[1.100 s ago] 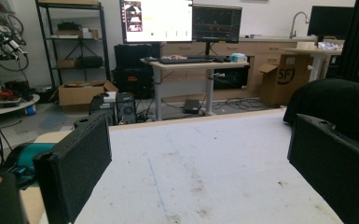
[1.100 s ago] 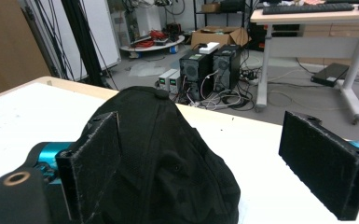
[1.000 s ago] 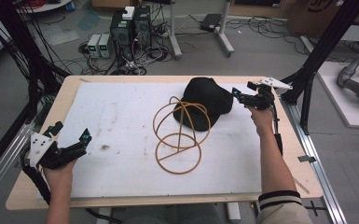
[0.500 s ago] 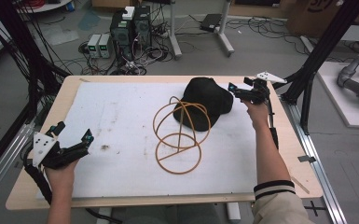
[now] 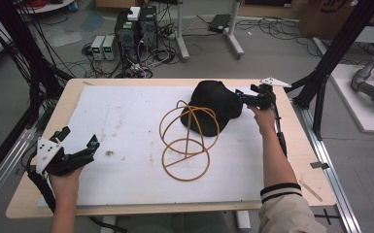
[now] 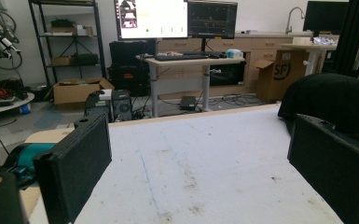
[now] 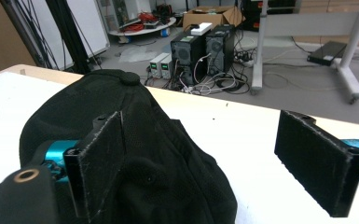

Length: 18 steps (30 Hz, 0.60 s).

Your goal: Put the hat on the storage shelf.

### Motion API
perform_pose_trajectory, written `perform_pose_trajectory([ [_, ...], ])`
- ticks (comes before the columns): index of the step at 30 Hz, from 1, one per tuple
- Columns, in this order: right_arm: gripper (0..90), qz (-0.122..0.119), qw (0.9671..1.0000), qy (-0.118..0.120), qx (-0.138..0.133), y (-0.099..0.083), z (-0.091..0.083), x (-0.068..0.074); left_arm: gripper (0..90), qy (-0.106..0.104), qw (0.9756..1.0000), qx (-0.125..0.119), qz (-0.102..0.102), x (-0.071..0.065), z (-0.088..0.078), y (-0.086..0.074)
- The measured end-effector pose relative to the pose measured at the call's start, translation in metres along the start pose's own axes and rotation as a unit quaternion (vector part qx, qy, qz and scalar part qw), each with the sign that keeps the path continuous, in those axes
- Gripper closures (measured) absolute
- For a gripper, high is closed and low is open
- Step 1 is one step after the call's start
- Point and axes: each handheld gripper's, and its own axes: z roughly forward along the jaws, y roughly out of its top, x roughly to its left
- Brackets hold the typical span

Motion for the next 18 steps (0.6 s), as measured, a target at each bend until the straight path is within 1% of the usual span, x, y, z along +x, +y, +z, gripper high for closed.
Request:
perform_pose_trajectory([
  [4, 16.4, 0.003, 1.0000, -0.001, -0.005, -0.0009, 0.0010, -0.0014, 6.4, -0.003, 1.0000, 0.001, 0.000, -0.0022, 0.0012, -0.0005],
  [11, 16.8, 0.002, 1.0000, 0.001, 0.000, -0.0032, 0.0040, -0.0017, 6.5, -0.002, 1.0000, 0.002, 0.001, -0.0022, 0.0012, -0.0010],
  [18, 19.2, 0.003, 1.0000, 0.003, 0.004, -0.0060, 0.0081, -0.0020, 6.5, -0.004, 1.0000, 0.003, 0.001, -0.0031, 0.0021, -0.0012],
])
